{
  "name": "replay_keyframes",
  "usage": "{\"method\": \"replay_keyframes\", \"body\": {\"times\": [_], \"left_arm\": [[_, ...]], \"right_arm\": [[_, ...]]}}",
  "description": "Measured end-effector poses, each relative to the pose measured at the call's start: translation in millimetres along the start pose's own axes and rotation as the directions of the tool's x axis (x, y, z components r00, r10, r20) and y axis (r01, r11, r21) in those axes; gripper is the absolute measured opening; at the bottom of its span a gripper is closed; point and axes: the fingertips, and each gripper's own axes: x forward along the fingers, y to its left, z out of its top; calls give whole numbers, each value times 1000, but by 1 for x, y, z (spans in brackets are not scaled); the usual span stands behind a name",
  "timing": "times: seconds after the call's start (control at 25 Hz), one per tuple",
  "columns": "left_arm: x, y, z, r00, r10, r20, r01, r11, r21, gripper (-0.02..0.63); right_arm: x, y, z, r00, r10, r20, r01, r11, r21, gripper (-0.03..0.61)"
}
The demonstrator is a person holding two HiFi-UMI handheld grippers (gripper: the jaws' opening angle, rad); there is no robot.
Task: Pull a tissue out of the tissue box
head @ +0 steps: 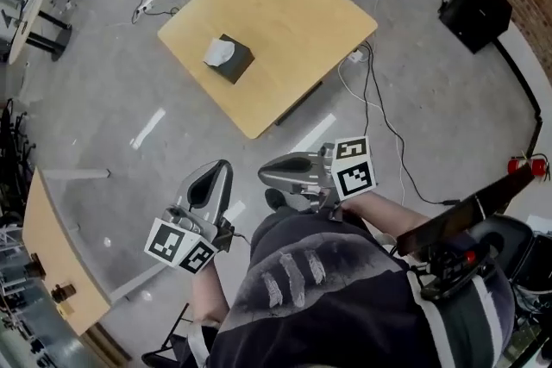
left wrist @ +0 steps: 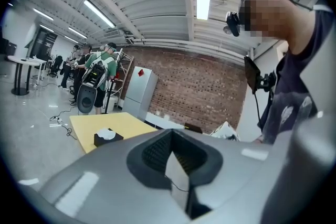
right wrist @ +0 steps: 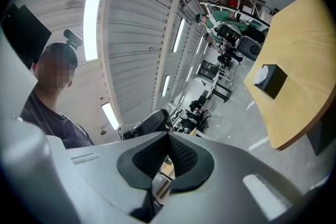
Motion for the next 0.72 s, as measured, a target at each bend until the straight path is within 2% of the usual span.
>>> {"method": "replay_keyframes", "body": {"times": [0.12,0.36,0.72], "left_arm": [[-6,24,6,999,-37,6,37,999,-4,3],[-36,67,17,996,-50,75,53,998,-43,3],[-87,121,15,989,-88,121,97,993,-66,3]], "right_arm": [[22,-7,4,999,-42,7,43,999,-8,-2],[67,-12,12,994,-103,-45,99,992,-75,-2],[137,-19,-9,980,-170,-106,159,982,-106,-2]]}}
